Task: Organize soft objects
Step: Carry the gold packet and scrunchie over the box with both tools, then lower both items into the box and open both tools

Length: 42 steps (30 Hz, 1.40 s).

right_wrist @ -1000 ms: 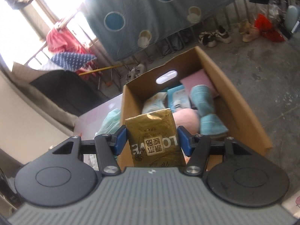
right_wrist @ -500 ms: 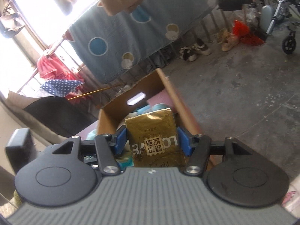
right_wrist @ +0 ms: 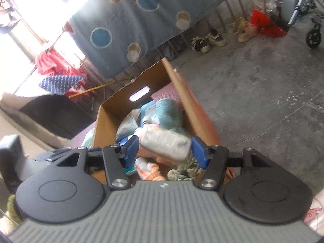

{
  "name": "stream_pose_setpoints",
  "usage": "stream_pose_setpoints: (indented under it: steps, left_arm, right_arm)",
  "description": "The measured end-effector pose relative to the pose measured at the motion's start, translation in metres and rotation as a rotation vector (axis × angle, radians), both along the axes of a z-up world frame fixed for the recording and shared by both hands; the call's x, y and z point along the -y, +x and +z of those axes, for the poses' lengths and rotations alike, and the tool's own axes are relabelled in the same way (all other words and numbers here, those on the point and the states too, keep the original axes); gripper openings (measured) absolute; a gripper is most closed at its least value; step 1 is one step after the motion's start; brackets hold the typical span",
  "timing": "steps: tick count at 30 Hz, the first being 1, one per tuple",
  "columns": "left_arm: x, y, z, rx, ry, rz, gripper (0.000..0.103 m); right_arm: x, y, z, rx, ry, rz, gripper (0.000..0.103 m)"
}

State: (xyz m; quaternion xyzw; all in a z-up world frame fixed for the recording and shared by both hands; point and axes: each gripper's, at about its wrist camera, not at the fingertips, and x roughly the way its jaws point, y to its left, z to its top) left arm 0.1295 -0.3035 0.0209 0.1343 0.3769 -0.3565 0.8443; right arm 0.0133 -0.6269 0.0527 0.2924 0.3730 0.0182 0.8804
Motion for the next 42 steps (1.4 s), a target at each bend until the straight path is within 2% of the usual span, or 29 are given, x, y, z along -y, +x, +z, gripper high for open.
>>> stream_pose_setpoints:
  steps: [5, 8, 13, 17, 23, 25, 27, 32, 34, 36, 38, 42]
  left_arm:
    - [-0.051, -0.011, 0.019, 0.043, -0.028, 0.108, 0.058]
    - [-0.076, -0.015, 0.022, 0.051, -0.036, 0.166, 0.058]
    - [-0.115, -0.027, 0.026, 0.089, -0.023, 0.238, 0.061]
    - [-0.141, -0.037, 0.022, 0.102, -0.025, 0.283, 0.066]
    - [-0.167, -0.048, 0.010, 0.109, -0.003, 0.320, 0.076]
    - [-0.172, -0.050, 0.006, 0.111, 0.000, 0.330, 0.079]
    - [-0.178, -0.051, 0.002, 0.106, -0.002, 0.341, 0.081]
    - [-0.187, -0.057, -0.004, 0.095, -0.001, 0.353, 0.082]
    - [-0.190, -0.060, -0.006, 0.097, 0.000, 0.356, 0.084]
    - [-0.191, -0.064, -0.007, 0.097, -0.005, 0.359, 0.086]
    - [-0.193, -0.068, -0.009, 0.090, -0.017, 0.367, 0.088]
    - [-0.195, -0.074, -0.012, 0.059, -0.043, 0.373, 0.092]
  right_arm:
    - [-0.025, 0.034, -0.001, -0.029, -0.065, 0.040, 0.048]
    - [-0.038, 0.051, 0.002, -0.037, -0.108, 0.048, 0.048]
    - [-0.054, 0.062, 0.003, -0.061, -0.113, 0.109, 0.049]
    - [-0.068, 0.078, -0.008, -0.189, -0.088, 0.184, 0.049]
    - [-0.077, 0.108, -0.055, -0.421, 0.061, 0.209, 0.054]
    - [-0.085, 0.117, -0.054, -0.443, 0.035, 0.206, 0.054]
    - [-0.091, 0.127, -0.057, -0.468, 0.019, 0.197, 0.060]
    - [-0.098, 0.145, -0.082, -0.586, -0.010, 0.173, 0.060]
    - [-0.099, 0.147, -0.085, -0.599, -0.014, 0.176, 0.060]
    - [-0.102, 0.152, -0.088, -0.603, -0.029, 0.169, 0.067]
    - [-0.103, 0.155, -0.092, -0.602, -0.067, 0.146, 0.068]
    - [-0.100, 0.153, -0.092, -0.553, -0.033, 0.099, 0.069]
